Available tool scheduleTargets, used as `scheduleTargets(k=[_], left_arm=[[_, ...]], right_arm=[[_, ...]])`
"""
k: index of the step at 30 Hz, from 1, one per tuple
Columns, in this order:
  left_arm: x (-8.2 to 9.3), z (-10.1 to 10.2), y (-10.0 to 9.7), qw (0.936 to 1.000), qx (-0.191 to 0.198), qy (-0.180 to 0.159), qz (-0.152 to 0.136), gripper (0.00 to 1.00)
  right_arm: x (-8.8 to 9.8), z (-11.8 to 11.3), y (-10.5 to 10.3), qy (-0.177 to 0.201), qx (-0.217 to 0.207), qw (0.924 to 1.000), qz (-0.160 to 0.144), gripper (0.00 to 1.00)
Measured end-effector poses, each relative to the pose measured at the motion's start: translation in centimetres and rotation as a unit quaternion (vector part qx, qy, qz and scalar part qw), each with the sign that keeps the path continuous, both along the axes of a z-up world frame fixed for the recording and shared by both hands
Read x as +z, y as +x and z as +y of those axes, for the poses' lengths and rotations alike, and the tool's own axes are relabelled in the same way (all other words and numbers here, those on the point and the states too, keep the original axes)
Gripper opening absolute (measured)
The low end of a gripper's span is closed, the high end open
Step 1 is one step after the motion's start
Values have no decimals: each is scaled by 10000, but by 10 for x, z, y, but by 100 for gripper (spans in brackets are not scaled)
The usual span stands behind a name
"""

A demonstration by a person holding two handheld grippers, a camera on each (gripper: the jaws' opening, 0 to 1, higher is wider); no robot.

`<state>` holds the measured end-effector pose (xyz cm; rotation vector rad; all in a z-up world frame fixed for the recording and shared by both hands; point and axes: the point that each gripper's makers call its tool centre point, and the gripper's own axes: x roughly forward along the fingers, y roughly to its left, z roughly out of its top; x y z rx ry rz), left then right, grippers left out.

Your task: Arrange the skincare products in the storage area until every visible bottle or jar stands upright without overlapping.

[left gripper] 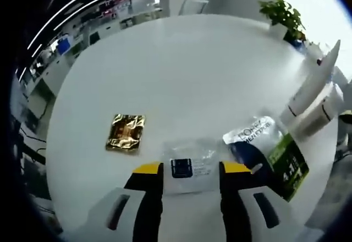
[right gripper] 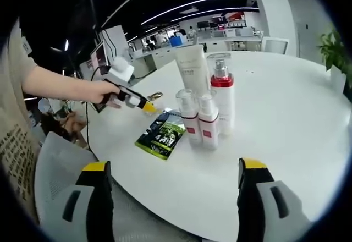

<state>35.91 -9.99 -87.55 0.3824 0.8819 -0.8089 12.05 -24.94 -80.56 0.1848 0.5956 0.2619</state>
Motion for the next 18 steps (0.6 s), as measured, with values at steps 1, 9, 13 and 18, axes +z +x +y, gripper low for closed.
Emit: scheduleTargets(k=[1,9,13,18], left_arm=[[2,1,-4,10000,-1,-27,-3,37],[26,19,-39,9991,78,-416,-40,37],[44,23,-54,9976,76,-681,-126,37],[66,27,-75,9949,-17,-961,-319,37]], right_arm=[[0,0,0,-1,7,10000,-8,93],[2,10,-2,-38,249,9997,-28,88],[9,16,-2,132,277,9995,-103,84],[17,31,0,321,382,9986,-158,79]])
